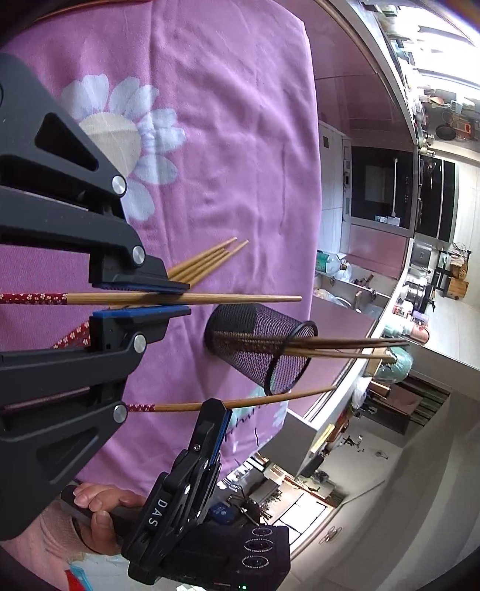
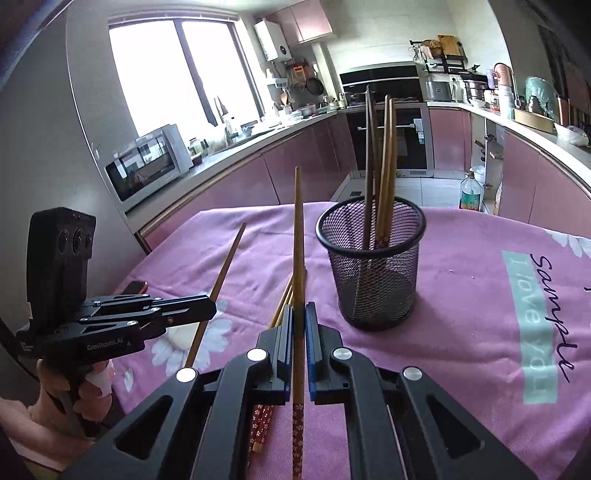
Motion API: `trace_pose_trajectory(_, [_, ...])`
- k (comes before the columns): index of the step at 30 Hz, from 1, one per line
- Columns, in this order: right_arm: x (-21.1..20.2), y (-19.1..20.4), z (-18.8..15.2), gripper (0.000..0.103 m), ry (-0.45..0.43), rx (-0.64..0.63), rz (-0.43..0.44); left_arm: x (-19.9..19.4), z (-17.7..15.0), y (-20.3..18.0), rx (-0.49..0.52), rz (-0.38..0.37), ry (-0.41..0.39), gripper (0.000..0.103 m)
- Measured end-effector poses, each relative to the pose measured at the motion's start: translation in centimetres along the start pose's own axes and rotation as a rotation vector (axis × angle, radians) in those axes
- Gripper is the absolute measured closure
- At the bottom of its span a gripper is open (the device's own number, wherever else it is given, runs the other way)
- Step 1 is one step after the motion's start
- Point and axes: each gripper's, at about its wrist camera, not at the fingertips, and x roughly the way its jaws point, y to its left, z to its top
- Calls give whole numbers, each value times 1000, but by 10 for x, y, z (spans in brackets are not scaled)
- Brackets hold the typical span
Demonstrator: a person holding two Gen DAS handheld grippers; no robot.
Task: Organize utensils
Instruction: 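Lift the chopstick upright with the left tool toward the mesh cup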
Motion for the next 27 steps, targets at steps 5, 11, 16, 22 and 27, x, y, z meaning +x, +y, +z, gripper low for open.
trace_pose_trajectory(5, [-10,-6,4,98,-37,11,0,-6,5,-5,2,-22,-23,96])
trace_pose_trajectory(11, [-20,-10,8,98,-71,12,-2,-15,11,-9,4,-38,-50,96])
trace_pose_trajectory(16, [-28,-10,11,98,-96,7,-4,-20,14,-10,5,-56,-63,95])
trace_pose_trajectory(22, [-36,-10,17,98,-124,-2,-10,-26,21,-11,8,-68,-86,95])
trace_pose_trajectory(27, [-43,-8,24,98,-149,-14,-15,-33,28,-13,8,-82,-113,95])
